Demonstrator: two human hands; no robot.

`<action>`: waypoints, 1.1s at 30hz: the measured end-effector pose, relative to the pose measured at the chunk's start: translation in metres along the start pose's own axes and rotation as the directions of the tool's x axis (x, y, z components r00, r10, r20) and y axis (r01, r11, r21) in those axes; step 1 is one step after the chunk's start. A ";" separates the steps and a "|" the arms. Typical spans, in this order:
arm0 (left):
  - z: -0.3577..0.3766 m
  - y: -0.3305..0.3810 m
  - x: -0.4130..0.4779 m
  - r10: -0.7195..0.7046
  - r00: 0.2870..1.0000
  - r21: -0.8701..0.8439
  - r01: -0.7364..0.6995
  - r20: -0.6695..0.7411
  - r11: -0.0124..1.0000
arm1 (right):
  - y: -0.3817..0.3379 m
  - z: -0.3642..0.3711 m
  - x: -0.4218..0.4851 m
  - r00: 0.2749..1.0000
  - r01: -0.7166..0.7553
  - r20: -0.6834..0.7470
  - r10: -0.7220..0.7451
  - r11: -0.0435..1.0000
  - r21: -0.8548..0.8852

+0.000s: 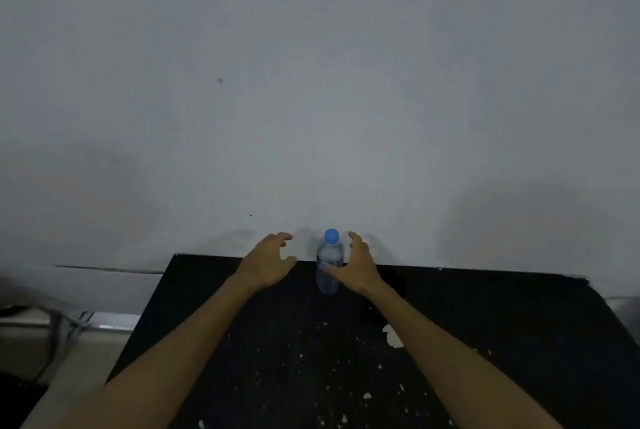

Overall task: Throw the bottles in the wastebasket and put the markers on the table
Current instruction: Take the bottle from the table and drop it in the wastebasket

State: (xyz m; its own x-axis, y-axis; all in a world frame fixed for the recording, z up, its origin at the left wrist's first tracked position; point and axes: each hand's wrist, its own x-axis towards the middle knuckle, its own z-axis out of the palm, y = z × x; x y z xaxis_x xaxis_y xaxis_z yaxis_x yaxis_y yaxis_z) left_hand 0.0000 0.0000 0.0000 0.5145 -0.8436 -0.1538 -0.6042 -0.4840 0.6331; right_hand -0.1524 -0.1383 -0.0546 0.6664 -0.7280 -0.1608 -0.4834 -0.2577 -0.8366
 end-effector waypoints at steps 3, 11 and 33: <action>0.007 -0.008 0.013 -0.047 0.999 -0.001 0.047 0.003 0.999 | 0.009 0.011 0.018 0.999 -0.019 -0.051 0.020 0.999 0.029; 0.020 -0.025 0.016 -0.101 0.995 -0.034 0.102 0.011 0.994 | 0.029 0.032 0.041 0.995 0.023 -0.095 -0.011 0.991 0.129; -0.091 -0.082 -0.252 -0.119 0.931 0.010 0.131 -0.345 0.991 | -0.123 0.100 -0.156 0.883 0.446 0.052 -0.466 0.869 0.216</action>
State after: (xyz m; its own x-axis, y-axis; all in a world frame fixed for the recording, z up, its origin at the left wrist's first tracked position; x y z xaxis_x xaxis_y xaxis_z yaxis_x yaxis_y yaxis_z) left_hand -0.0252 0.2738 0.0556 0.7609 -0.6474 0.0429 -0.5377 -0.5922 0.6002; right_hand -0.1405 0.0709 0.0206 0.8435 -0.4898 0.2207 -0.0003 -0.4112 -0.9116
